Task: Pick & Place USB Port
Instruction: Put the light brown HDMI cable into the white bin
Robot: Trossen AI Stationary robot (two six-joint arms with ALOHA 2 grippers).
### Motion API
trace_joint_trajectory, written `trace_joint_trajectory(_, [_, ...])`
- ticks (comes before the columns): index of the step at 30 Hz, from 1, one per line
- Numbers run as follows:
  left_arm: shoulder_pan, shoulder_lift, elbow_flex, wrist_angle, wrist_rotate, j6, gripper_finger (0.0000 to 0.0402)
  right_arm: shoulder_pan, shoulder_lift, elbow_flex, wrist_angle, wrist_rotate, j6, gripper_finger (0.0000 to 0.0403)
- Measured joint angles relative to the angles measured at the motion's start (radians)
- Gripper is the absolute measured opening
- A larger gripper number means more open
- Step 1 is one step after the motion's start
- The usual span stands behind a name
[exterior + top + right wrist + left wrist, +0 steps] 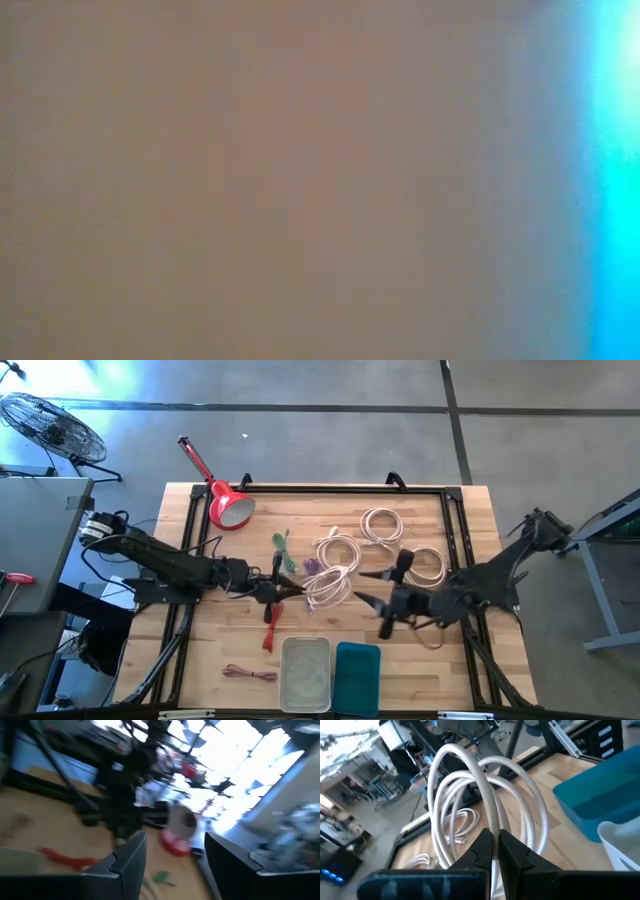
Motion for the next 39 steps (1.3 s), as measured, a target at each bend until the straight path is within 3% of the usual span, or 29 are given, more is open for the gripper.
trace_joint_trajectory(3, [-0.038,-0.043,0.012,-0.088,-0.045,0.02,0.0006,-0.013,-0.061,0.0,-0.057,-0.122,0.094,0.0186])
trace_joint_trajectory(7, [-0.101,-0.074,0.084,-0.298,-0.041,0.008,0.0006,-0.022,-0.099,0.0,-0.126,-0.172,0.151,0.0183])
trace_joint_trajectory(11, [-0.182,-0.071,0.182,-0.493,-0.036,-0.052,0.0006,-0.025,-0.099,0.0,-0.155,-0.173,0.152,0.0185])
trace_joint_trajectory(17, [-0.3,-0.063,0.299,-0.514,-0.036,-0.156,0.0006,-0.036,-0.097,0.0,-0.183,-0.168,0.172,0.0181])
trace_joint_trajectory(23, [-0.376,-0.064,0.37,-0.695,-0.037,-0.31,0.0006,-0.04,-0.096,0.0,-0.228,-0.17,0.215,0.0181])
trace_joint_trajectory(32, [-0.399,0.0,0.356,-0.669,-0.077,-0.48,0.0006,-0.04,-0.095,-0.001,-0.247,-0.224,0.264,0.0181])
trace_joint_trajectory(39, [-0.399,0.084,0.356,-0.556,0.01,-0.484,0.0006,-0.04,-0.095,-0.001,-0.255,-0.289,0.328,0.0181])
